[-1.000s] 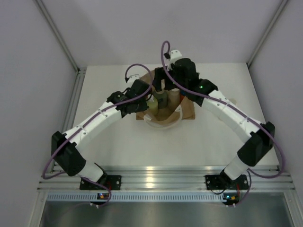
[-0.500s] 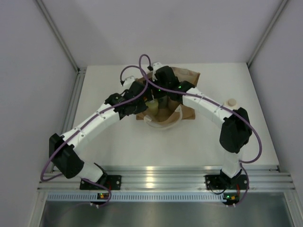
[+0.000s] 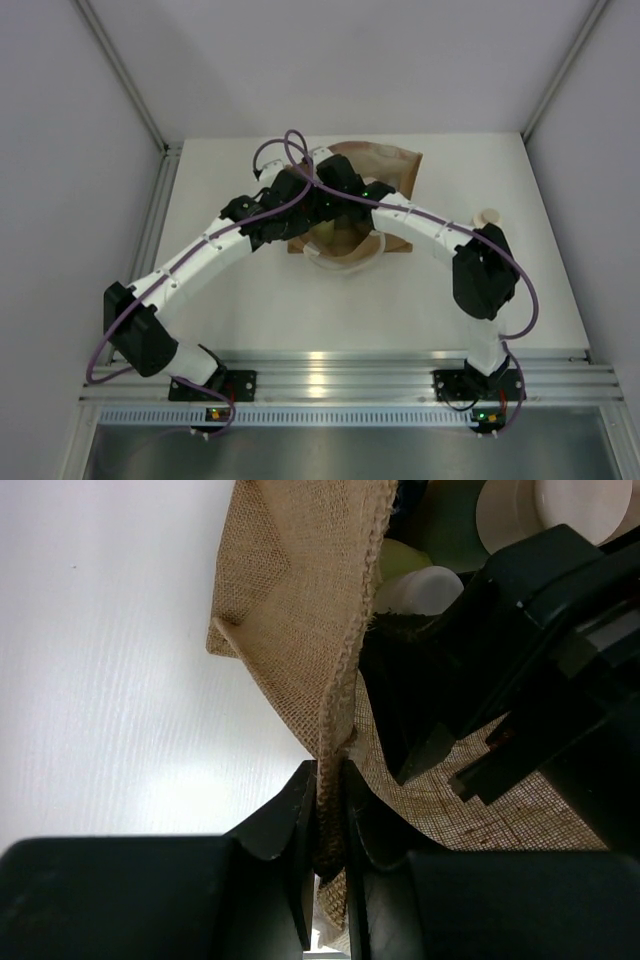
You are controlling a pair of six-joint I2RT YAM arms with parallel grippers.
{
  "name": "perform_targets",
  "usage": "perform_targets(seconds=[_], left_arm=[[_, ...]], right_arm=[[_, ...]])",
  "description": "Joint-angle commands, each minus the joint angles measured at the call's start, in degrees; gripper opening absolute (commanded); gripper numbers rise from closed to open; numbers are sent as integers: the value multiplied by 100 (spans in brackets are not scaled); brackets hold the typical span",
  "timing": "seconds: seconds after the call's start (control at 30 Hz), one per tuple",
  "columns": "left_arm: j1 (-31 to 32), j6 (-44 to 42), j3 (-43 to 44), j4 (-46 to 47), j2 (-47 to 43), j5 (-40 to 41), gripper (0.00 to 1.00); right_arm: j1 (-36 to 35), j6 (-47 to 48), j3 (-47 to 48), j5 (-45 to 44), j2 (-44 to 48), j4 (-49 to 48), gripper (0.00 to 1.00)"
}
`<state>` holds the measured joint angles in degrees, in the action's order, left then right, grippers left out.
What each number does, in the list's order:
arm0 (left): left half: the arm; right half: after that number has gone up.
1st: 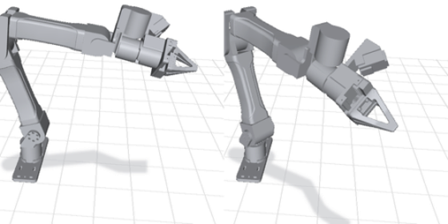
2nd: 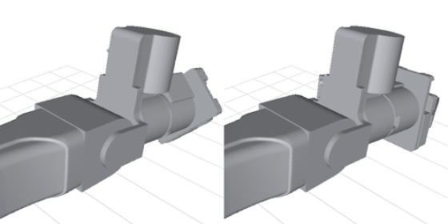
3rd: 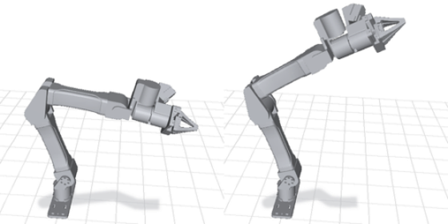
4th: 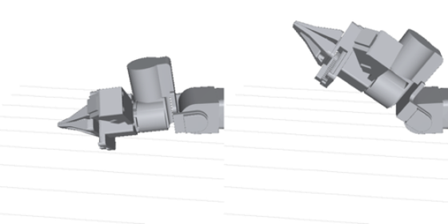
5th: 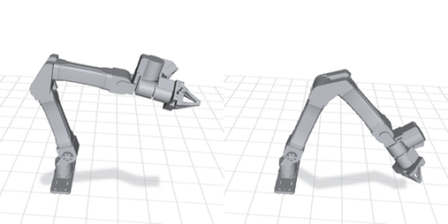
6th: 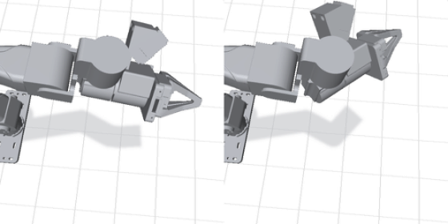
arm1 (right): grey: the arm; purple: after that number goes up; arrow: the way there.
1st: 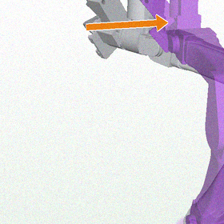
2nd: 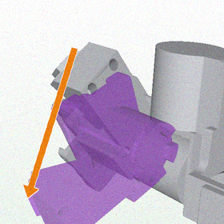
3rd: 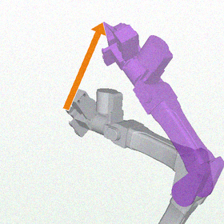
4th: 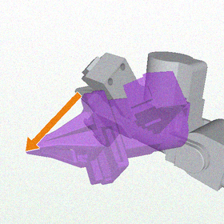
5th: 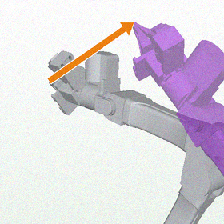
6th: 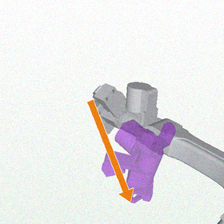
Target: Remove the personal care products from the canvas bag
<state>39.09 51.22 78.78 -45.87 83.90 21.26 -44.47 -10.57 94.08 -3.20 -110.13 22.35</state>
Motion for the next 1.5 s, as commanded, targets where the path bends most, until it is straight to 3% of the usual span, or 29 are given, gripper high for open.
perform_targets(seconds=[0.0,0.13,0.2,0.23,0.27,0.3,0.57,0.83,1.03,1.27,1.37,1.47], left_arm=[[-7,-130,23,-687,83,-139,0],[-7,-200,-3,-687,57,-209,0],[-7,-235,-12,-687,48,-227,0],[2,-253,-12,-687,48,-236,0],[-7,-262,-12,-678,39,-236,0],[-7,-262,-12,-678,39,-236,0],[-16,-288,84,-678,118,-218,0],[-16,-262,111,-678,215,-139,0],[-16,-288,128,-678,215,-43,0],[-16,-394,190,-678,188,159,0],[-24,-499,199,-678,153,256,0],[-16,-648,260,-678,109,300,0]], right_arm=[[-62,28,-101,-233,-123,-363,54],[-1,2,-215,-225,-149,-609,51],[35,19,-224,-199,-158,-670,42],[35,46,-215,-207,-158,-723,30],[35,55,-206,-216,-141,-723,7],[35,72,-206,-190,-88,-732,1],[70,90,-250,-339,1350,-698,0],[122,195,540,-286,2188,85,0],[280,266,1287,-822,2811,813,0],[1202,301,2000,-1227,3672,2078,0],[1747,292,1807,-1218,4007,2466,0],[2222,266,949,-1174,4350,2511,0]])
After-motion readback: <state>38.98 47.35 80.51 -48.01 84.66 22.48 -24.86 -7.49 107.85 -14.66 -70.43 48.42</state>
